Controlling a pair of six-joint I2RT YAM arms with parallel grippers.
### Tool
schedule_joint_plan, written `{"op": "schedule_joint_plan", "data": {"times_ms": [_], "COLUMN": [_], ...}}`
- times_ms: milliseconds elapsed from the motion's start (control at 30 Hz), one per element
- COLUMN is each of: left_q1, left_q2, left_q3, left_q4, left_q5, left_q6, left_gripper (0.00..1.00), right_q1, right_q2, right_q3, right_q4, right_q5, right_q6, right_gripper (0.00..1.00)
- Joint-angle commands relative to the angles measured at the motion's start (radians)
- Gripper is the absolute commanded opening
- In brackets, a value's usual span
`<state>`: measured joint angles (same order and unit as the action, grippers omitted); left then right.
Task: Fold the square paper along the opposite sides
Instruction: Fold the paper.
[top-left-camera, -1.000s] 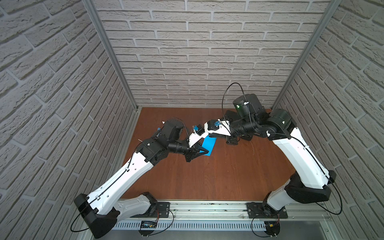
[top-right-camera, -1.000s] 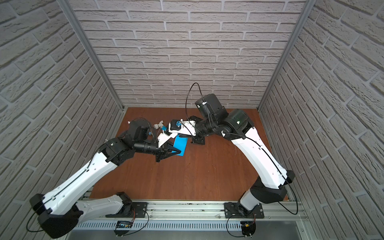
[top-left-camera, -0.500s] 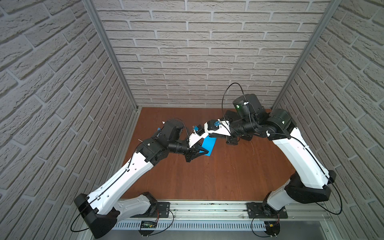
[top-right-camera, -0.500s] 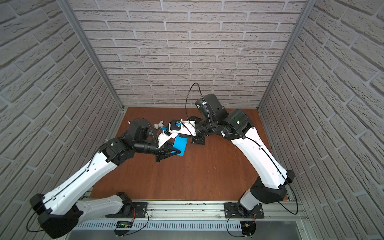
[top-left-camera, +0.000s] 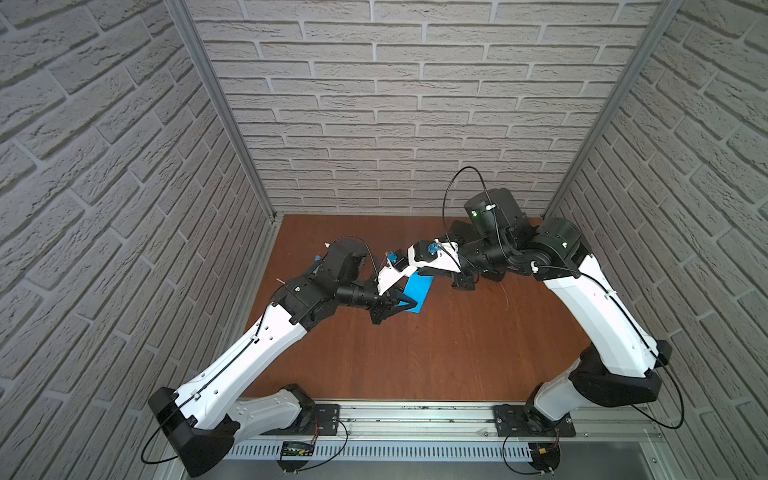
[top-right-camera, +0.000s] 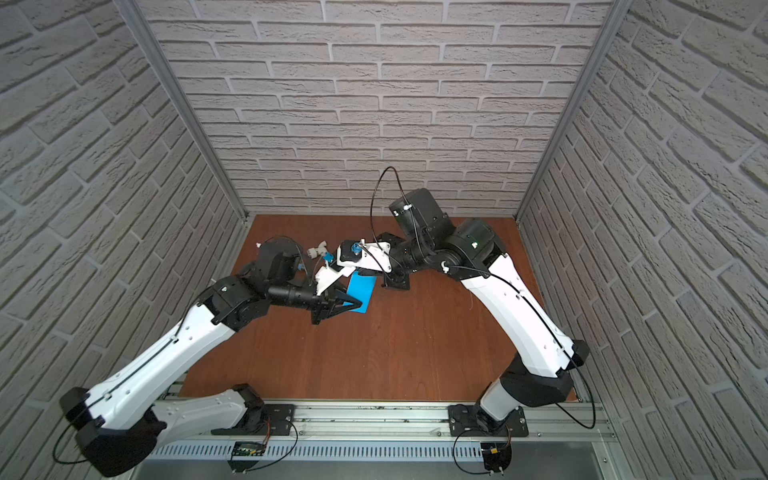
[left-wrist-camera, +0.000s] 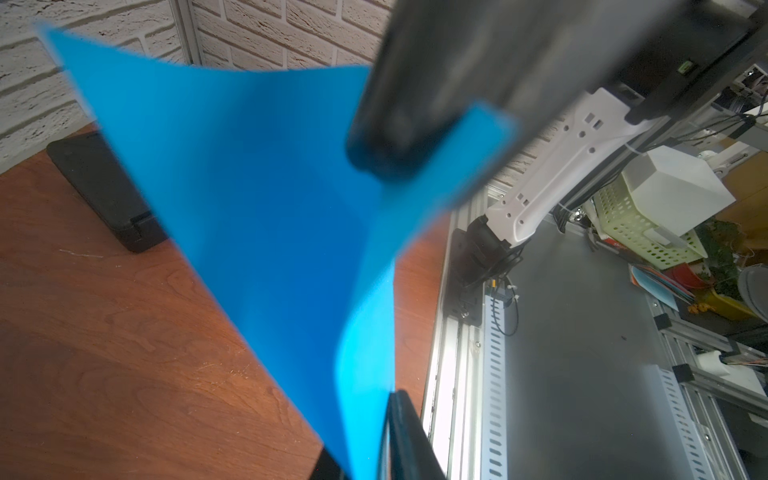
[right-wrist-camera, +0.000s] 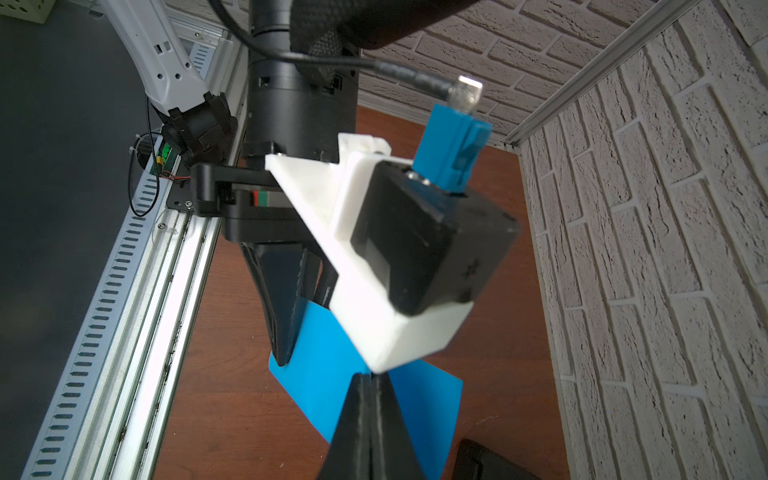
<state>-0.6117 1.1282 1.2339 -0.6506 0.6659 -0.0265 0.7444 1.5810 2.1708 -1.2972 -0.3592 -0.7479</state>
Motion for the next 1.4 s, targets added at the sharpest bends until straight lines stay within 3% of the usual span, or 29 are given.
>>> {"op": "schedule_joint_plan", "data": {"times_ms": [0, 1367], "left_q1": [0.003, 0.006], "left_q2": [-0.015, -0.015], "left_q3": [-0.013, -0.018], "left_q4": [0.039, 0.042], "left_q5": [0.003, 0.001], "left_q6": [0.013, 0.014], "left_gripper": [0.19, 0.19], "right_q1": [0.012, 0.012], "right_q2": [-0.010, -0.032], "right_q3": [-0.006, -0.019], "right_q4": [0.030, 0.038], "right_q5": [-0.006, 0.019], "right_q6": [0.005, 0.001], "right_gripper": [0.03, 0.03]}}
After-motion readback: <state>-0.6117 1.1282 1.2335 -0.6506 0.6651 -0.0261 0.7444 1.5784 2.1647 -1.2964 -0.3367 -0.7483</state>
